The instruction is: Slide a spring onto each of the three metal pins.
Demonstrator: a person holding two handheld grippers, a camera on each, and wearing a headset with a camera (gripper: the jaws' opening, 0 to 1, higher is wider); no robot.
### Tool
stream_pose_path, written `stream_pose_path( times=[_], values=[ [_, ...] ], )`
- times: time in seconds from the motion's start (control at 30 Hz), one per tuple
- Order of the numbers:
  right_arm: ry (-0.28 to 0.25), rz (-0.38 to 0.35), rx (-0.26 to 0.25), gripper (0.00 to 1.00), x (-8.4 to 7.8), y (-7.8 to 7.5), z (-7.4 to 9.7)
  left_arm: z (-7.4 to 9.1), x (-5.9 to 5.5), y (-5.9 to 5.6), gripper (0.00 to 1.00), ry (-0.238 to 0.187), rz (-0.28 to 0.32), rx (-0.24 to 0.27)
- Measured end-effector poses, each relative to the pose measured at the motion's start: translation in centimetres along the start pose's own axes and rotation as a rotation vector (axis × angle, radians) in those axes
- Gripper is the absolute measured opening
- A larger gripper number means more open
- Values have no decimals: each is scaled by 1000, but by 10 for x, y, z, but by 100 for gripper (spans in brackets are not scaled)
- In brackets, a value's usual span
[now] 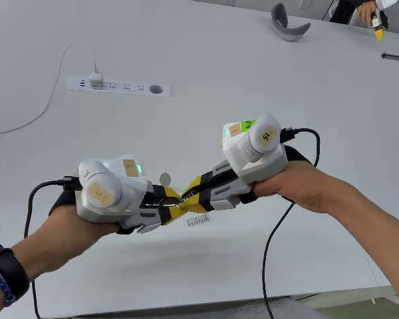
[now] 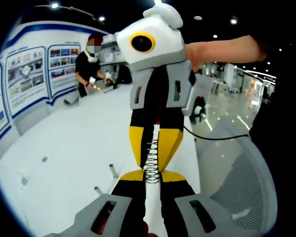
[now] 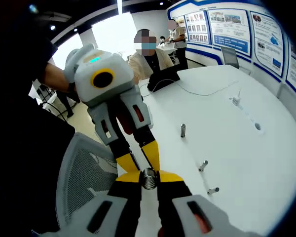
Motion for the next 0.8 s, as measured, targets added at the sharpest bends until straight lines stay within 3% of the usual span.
stream_pose_path(
  times=[0.5, 0.8],
  values=[
    [122, 197, 94, 13, 10, 0, 14, -2, 11, -6, 9, -44, -19, -50],
    [142, 261, 110, 14, 10, 0, 14, 0, 13, -5, 9, -52, -23, -62]
  ],
)
Point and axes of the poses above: the centre of the closed fingertips' face, and the gripper's own axes: z roughly backward along the fingers, y roughly to its left, x roughly out of its top, the point moved 8 cm from there along z, roughly backward along the fingers, and after that the axes turned 10 degrees about z, right-handed, at the moved point
